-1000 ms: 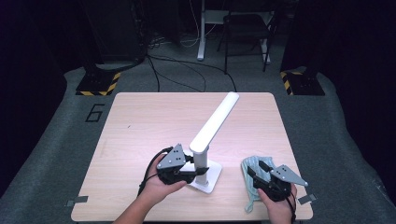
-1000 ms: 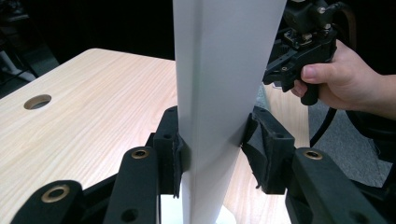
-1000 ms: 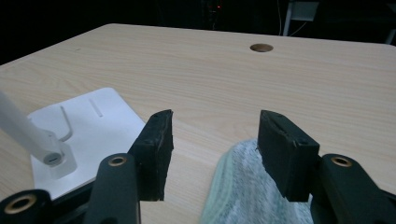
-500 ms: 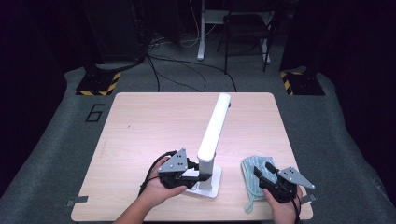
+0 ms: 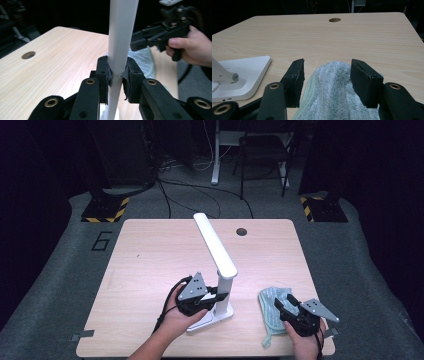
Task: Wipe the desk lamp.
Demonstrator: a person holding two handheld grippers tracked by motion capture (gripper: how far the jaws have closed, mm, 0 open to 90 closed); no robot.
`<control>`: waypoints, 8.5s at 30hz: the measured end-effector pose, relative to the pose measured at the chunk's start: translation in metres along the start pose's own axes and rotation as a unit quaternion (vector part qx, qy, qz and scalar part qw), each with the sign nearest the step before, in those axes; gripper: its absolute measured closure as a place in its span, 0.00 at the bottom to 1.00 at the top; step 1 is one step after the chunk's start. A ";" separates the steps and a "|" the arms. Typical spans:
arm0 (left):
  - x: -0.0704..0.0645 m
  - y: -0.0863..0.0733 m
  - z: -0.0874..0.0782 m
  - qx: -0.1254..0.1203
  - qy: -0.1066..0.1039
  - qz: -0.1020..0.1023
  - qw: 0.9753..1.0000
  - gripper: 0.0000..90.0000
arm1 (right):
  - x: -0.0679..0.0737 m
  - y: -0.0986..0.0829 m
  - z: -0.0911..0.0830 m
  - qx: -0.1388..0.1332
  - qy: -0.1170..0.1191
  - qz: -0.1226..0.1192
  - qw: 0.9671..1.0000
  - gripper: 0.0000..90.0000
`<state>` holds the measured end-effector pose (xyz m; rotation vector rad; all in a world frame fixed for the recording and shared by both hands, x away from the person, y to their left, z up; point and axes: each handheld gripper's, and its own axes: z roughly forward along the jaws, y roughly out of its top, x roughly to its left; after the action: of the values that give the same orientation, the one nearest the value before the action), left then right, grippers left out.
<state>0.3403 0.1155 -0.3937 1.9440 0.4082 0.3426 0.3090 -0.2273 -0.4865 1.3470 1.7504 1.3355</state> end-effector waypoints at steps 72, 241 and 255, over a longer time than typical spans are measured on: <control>0.023 -0.004 0.030 -0.001 0.046 -0.040 0.998 0.61 | -0.014 -0.010 0.009 0.041 -0.015 0.012 0.999 0.51; 0.009 -0.140 0.013 0.082 0.163 -0.208 0.961 0.49 | 0.089 0.126 0.018 -0.034 0.151 0.026 0.988 0.80; 0.009 -0.140 0.014 0.083 0.165 -0.213 0.959 0.49 | 0.084 0.085 0.049 0.023 0.151 0.059 0.987 0.81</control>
<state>0.3365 0.1600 -0.5273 1.8976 1.0846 0.3580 0.3540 -0.1310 -0.4135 1.3458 1.9325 1.6455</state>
